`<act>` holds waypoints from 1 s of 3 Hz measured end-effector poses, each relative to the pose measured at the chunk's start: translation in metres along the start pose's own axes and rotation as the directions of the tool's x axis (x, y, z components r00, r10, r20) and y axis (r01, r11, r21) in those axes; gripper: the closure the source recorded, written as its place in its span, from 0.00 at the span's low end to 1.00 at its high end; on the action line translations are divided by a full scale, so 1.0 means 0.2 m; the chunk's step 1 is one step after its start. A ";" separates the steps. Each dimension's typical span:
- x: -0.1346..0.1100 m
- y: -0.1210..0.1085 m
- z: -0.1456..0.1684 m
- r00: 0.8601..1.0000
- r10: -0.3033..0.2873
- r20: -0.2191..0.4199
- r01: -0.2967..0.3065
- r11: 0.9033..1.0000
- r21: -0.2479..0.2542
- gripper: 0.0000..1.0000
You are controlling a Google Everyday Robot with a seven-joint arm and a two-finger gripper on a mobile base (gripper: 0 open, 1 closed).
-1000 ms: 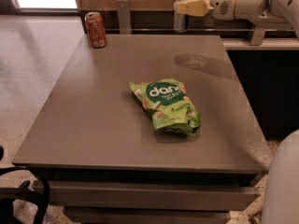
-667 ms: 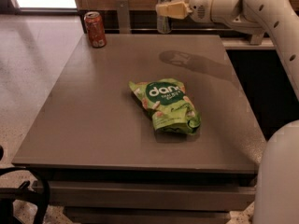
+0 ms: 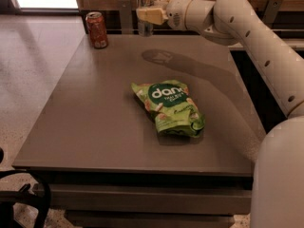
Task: Move redbull can near coke can
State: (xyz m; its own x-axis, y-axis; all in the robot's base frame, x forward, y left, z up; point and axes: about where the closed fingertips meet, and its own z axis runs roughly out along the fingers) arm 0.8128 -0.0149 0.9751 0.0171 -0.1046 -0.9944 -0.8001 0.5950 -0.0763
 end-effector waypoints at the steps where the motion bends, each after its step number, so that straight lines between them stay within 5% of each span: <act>1: 0.02 0.09 0.13 1.000 -0.014 -0.014 0.014 1.000 -0.012 1.00; 3: 0.19 0.18 0.43 0.999 -0.021 -0.049 0.018 0.997 -0.074 1.00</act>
Offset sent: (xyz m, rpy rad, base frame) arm 0.0146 0.0934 -0.0353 -0.0864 0.0152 0.0422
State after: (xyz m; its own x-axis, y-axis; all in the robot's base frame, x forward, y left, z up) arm 0.8369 0.0705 0.9292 0.0048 -0.1560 -0.9877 -0.8417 0.5327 -0.0883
